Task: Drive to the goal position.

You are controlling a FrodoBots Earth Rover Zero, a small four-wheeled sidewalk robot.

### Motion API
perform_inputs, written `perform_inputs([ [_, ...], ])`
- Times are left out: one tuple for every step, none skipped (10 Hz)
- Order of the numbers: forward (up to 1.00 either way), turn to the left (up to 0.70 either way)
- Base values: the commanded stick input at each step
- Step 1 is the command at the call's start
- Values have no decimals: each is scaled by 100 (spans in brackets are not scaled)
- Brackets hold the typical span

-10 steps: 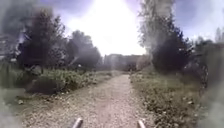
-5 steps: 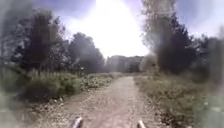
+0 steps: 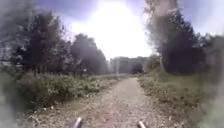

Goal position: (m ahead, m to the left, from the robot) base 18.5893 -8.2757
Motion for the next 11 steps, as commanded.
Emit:
perform_inputs([
  [70,-19],
  [70,0],
  [70,0],
  [70,0],
  [70,0],
  [70,0],
  [70,0],
  [70,0],
  [70,0],
  [70,0],
  [70,0],
])
